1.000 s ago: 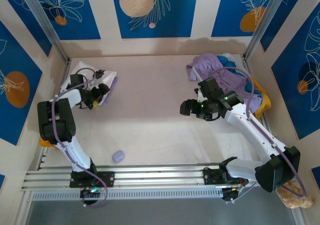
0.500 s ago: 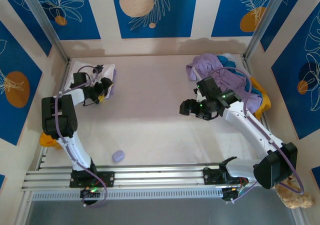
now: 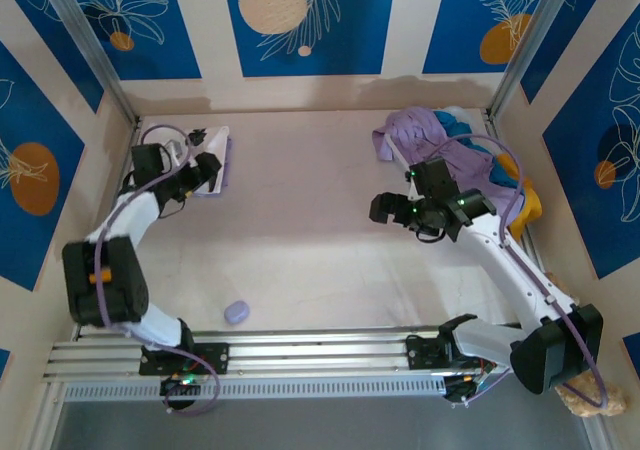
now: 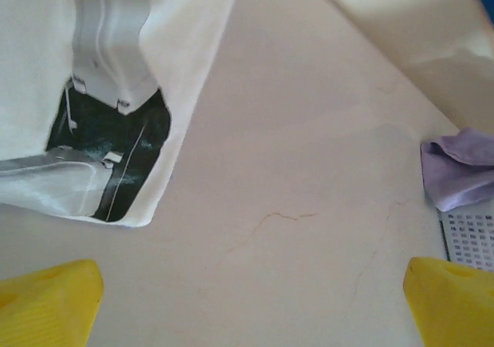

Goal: Fold and stack the t-shirts

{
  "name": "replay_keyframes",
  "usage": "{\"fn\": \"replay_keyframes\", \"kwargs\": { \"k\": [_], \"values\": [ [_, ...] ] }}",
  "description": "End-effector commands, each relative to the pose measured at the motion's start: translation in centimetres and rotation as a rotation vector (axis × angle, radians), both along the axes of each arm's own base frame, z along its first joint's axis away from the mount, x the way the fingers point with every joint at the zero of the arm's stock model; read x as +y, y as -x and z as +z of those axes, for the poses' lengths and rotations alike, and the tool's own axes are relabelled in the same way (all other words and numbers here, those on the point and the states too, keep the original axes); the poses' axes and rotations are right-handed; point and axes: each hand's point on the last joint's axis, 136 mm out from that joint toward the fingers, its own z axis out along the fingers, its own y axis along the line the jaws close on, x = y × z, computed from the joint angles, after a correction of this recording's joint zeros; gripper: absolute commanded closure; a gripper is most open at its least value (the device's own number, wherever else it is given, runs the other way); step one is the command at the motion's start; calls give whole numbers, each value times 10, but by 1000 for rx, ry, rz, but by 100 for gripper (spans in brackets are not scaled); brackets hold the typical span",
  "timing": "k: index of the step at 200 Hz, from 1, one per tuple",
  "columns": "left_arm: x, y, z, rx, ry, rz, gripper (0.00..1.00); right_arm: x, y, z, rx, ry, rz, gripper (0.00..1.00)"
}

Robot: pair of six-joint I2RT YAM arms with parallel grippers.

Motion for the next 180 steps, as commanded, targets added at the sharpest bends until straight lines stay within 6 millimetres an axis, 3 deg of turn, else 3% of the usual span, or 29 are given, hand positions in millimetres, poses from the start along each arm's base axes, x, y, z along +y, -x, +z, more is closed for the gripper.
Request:
{"fn": "replay_keyframes", "kwargs": {
  "k": [1,14,52,80,109,132,173,180],
  "values": [
    [9,20,15,-152,-228,-42,1,-22,-22,-3,-172,109,-17,1],
    [14,32,22,-243,-321,-45,1,-21,-33,-4,-345,165,71,1],
    [21,52,21,-415,-523,-67,1,-64,-58,-18,-753,345,-12,1],
    [26,42,5,-443,-495,-3,1,-90,-67,-48,-748,267,-57,1],
    [33,25,-14,-454,-491,34,1,-99,-80,-48,-789,215,-55,1],
    [31,15,-17,-440,-497,2,1,-98,-91,-50,-790,219,-42,1],
    [25,34,-49,-410,-530,-30,1,-96,-105,-55,-791,201,-45,1],
    [29,36,-46,-452,-553,16,1,-93,-108,-58,-793,204,-35,1]
  ]
}}
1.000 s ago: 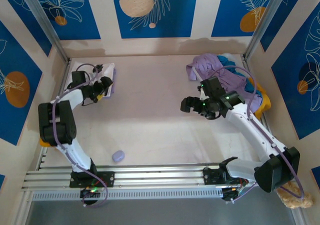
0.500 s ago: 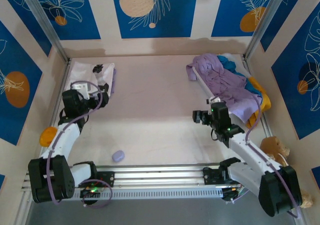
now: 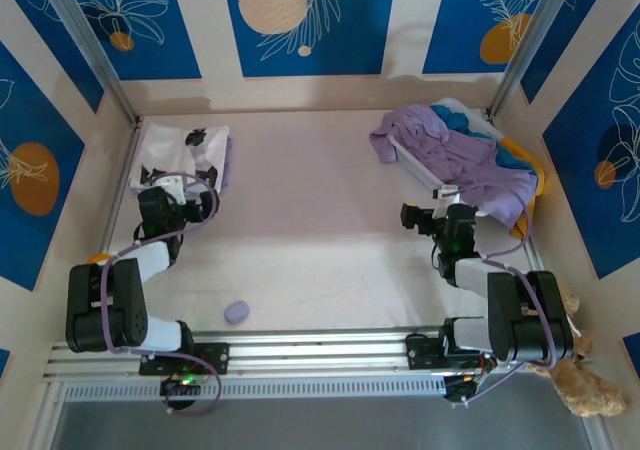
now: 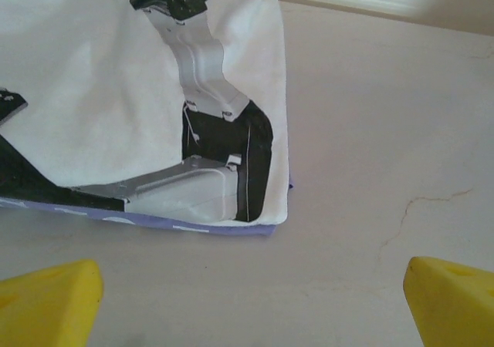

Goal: Fold and stack the t-shirts

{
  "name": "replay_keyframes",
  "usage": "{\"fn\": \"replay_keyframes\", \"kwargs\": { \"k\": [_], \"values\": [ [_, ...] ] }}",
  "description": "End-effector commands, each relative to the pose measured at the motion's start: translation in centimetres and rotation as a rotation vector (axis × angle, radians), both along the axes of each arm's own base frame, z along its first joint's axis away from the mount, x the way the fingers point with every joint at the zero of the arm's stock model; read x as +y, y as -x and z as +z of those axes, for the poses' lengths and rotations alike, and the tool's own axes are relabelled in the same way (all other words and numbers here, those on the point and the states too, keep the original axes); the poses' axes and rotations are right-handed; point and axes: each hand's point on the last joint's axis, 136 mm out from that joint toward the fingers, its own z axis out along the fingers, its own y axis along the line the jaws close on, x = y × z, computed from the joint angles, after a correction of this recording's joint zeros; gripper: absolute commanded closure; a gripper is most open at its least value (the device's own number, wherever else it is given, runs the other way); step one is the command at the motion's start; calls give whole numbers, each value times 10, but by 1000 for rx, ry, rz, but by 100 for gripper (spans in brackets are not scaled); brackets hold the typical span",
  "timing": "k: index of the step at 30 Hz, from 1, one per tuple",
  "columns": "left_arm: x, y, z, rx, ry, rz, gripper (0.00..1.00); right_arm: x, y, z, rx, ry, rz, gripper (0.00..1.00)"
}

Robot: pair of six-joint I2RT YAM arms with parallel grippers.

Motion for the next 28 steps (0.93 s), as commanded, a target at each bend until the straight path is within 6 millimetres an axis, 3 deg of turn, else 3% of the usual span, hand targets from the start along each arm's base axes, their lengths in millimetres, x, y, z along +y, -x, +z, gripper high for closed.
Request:
{"fn": "replay_keyframes", "kwargs": {
  "k": [1,9,13,16,18,28],
  "values": [
    [-1,8,-1,-99,-63,21,1,6,-21,27,-123,12,31,1],
    [4,15,-3,-176,-135,119,1,16,-37,3,-56,42,66,1],
    [-17,6,-15,-197,-258,93,1,13,-39,2,-31,-2,87,1],
    [-33,0,-24,-109,-316,34,1,14,-39,1,-27,-10,94,1],
    [-24,-1,-23,-116,-315,88,1,14,-39,2,-28,-11,96,1],
    [-23,-1,-22,-116,-315,92,1,14,-39,2,-27,-15,99,1]
  ]
}}
